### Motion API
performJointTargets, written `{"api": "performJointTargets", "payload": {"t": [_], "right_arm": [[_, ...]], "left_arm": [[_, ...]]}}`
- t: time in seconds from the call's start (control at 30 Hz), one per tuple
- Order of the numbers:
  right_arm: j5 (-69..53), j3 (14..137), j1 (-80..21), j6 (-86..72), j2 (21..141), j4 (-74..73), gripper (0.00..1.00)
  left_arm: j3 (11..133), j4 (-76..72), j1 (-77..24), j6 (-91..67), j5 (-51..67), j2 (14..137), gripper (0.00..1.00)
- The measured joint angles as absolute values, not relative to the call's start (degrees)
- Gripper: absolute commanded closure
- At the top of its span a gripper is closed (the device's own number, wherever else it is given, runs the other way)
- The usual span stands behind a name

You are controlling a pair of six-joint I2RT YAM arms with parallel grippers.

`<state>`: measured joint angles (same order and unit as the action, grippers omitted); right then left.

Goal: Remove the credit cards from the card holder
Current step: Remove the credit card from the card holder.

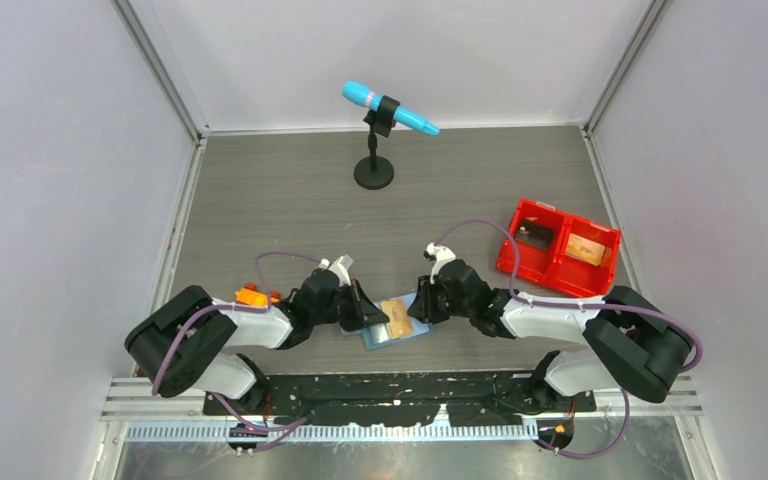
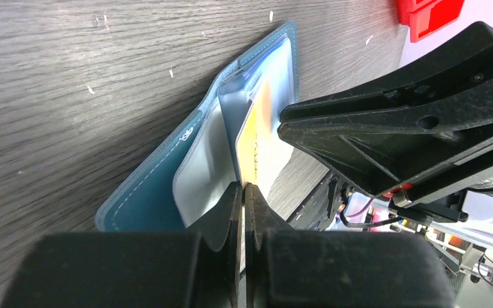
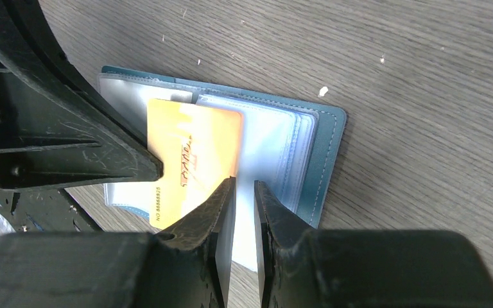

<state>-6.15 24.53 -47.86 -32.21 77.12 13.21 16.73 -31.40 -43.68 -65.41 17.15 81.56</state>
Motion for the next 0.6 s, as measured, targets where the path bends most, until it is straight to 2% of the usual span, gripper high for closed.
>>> {"api": "performJointTargets", "payload": {"t": [0.27, 0.6], "right_arm": [[-6.09, 25.74, -47.86, -31.55, 77.12, 10.74, 0.76], [-7.05, 28.88, -47.77, -24.4, 72.23, -0.73, 0.7]], "left_arm": [[15.75, -24.77, -41.89, -62.54, 16.93, 73.36, 1.0], [21.61, 0.56, -41.5, -50.76, 13.93, 54.76, 1.0]]}}
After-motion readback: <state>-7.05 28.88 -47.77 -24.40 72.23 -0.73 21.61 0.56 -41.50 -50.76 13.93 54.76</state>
